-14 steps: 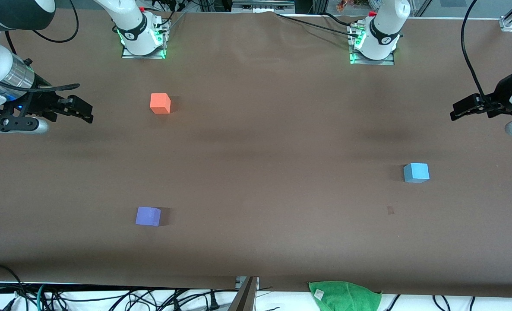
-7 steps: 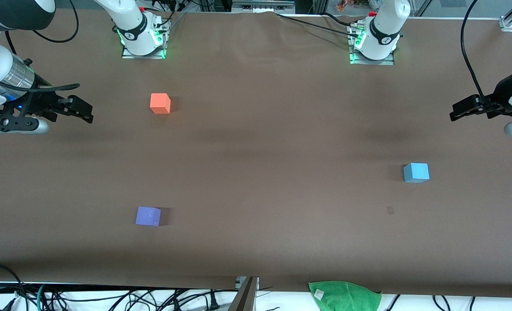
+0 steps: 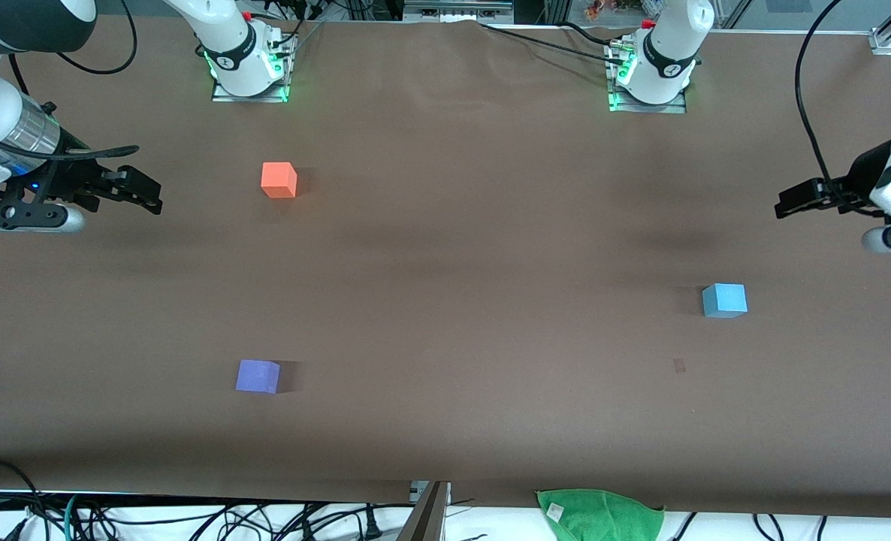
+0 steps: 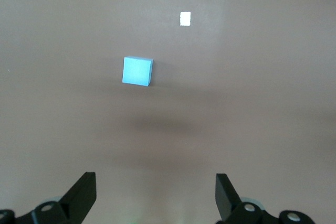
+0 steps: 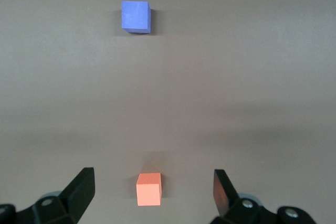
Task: Place blue block between orange and purple blocks
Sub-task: 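Reach the left gripper down over the light blue cube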
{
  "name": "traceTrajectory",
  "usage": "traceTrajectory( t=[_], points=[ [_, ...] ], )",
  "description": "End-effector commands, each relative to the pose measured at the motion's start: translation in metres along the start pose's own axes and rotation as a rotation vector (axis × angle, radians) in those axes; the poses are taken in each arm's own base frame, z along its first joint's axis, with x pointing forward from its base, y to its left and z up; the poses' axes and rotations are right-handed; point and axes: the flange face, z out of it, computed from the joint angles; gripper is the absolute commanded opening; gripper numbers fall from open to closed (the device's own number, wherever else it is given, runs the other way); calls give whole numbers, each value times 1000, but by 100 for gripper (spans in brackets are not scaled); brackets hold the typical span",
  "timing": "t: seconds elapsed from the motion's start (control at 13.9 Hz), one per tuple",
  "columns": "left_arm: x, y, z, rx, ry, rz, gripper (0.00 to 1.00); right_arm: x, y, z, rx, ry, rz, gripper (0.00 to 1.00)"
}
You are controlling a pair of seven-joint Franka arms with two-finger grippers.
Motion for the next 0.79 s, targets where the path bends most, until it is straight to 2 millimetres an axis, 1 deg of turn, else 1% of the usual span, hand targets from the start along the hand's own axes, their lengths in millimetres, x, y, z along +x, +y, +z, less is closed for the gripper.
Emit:
traceTrajectory(
  t=[0.0,0.14,0.22,0.29,0.43,0.5,0.65,0.72],
  points=[
    [13,-19,18,-9,-50,48,100,0,3,-4,-8,-1,-12,100],
    [27,-39,41,-19,-84,53,100,0,4,-4,-8,-2,-10,100],
    [36,-43,57,-28,-110,59,100,0,3,-3,-8,-5,-12,100],
    [45,-45,74,-23,-128,56,100,0,3,-4,-8,-2,-10,100],
    [69,-45,117,-13,-150,57,100,0,4,-4,-8,-1,-9,100],
    [78,-45,137,-15,-161,67,100,-1,3,-3,-9,-6,-10,100],
    [89,-50,172,-14,-156,75,100,0,3,-4,-7,-3,-9,100],
    [92,-55,190,-15,-142,69,100,0,4,-4,-8,-2,-9,100]
  ],
)
